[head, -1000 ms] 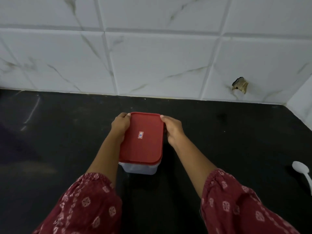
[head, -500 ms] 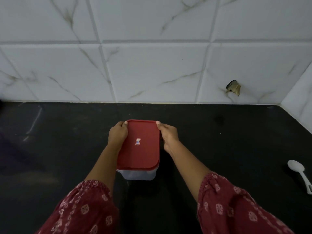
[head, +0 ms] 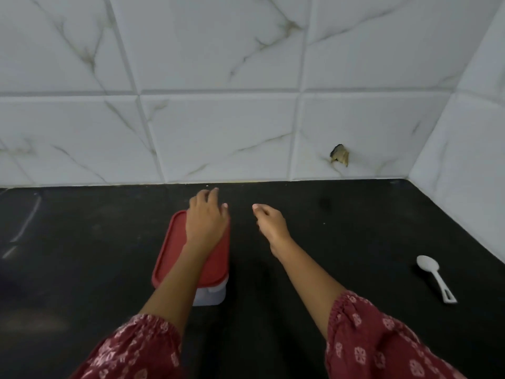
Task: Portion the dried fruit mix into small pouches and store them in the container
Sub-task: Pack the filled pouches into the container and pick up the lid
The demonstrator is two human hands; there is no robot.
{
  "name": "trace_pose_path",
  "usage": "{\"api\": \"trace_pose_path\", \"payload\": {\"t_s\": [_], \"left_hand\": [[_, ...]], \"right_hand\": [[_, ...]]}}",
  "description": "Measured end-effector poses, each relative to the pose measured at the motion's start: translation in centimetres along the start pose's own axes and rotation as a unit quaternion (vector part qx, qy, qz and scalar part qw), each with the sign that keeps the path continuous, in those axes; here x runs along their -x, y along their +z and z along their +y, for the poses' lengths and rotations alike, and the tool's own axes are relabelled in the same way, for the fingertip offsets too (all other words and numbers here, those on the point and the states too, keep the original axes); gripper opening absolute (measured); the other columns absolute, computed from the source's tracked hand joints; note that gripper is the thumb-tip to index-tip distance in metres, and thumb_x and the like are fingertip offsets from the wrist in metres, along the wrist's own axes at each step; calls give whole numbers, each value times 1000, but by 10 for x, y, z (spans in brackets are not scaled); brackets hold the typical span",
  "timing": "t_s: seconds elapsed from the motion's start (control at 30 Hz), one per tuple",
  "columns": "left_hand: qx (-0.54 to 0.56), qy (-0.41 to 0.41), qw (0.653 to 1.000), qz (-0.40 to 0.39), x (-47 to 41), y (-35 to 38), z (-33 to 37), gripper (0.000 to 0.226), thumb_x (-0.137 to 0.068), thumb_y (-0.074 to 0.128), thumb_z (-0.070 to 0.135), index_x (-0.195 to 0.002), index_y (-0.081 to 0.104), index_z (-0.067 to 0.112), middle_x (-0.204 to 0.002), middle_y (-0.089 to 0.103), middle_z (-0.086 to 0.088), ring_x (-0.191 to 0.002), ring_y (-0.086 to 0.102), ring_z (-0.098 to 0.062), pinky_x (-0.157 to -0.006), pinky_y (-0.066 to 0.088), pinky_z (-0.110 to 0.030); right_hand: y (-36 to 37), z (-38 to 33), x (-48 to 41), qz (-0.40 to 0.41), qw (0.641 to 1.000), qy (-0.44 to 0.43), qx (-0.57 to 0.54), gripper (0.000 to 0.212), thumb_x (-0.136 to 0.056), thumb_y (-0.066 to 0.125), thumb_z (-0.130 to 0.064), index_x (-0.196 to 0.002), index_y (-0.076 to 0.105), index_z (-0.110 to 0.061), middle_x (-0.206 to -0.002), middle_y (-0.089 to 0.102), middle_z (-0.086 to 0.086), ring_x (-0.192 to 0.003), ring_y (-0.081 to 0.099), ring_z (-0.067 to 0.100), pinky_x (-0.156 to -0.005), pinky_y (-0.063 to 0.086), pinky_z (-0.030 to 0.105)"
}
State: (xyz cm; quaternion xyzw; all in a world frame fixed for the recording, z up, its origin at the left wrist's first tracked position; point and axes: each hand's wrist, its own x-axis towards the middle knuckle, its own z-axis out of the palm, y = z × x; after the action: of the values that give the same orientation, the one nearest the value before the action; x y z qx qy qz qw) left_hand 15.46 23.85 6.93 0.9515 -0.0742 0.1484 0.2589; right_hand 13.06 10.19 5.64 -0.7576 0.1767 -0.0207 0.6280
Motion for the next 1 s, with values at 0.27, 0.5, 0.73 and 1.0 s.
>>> {"api": "trace_pose_path", "payload": {"t_s": [0.27,0.5,0.73,1.0], "left_hand": [[146,107,983,-34,49,77,126,40,-98,39,20,-138,42,15,-138,48,-3,-127,43,-17,-101,38,-29],[161,134,969,-128,99,136,216,42,-99,38,22,-141,38,22,-133,48,0,-118,47,-14,-94,44,-28],[241,18,923,-299,129,189,274,47,-98,40,25,-144,30,21,-134,41,-7,-106,55,-21,-88,49,-32],[334,-109,839,-416,131,219,302,50,-98,40,11,-146,26,11,-107,57,-13,-82,66,-27,-76,58,-42]], "right_hand": [[-127,19,19,103,995,-7,-10,41,-97,40,-39,-130,53,-19,-134,54,0,-124,48,16,-95,35,26],[-235,55,46,206,978,20,-20,39,-98,40,-37,-127,56,-18,-131,56,0,-122,49,16,-91,33,25],[-302,97,49,269,958,92,-44,43,-98,37,-41,-123,60,-14,-129,58,5,-121,51,21,-104,36,34],[-331,134,44,286,937,198,-15,65,-97,21,-52,-126,54,-4,-127,56,15,-115,53,30,-102,41,42]]}}
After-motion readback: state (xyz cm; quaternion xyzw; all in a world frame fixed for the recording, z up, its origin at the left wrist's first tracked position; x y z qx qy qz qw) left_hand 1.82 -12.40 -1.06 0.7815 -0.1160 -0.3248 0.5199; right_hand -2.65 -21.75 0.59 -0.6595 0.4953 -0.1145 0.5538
